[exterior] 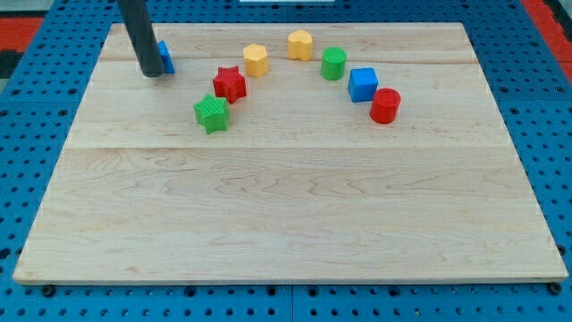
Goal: Push the blue triangle to the top center of the board
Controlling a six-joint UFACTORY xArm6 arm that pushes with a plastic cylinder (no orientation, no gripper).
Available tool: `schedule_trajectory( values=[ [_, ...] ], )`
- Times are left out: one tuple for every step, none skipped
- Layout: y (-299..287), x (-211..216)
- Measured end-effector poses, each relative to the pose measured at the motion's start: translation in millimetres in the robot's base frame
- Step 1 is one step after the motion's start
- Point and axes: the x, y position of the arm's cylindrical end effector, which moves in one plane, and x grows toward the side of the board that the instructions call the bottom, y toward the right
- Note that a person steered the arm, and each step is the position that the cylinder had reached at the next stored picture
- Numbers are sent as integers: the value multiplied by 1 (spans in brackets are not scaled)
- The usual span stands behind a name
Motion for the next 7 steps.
schedule_trajectory(
  values=[
    [8,-24],
    [-5,-29],
    [-18,-33],
    [-4,-48],
    [26,-69],
    [62,-81],
    [74,-90]
  ],
)
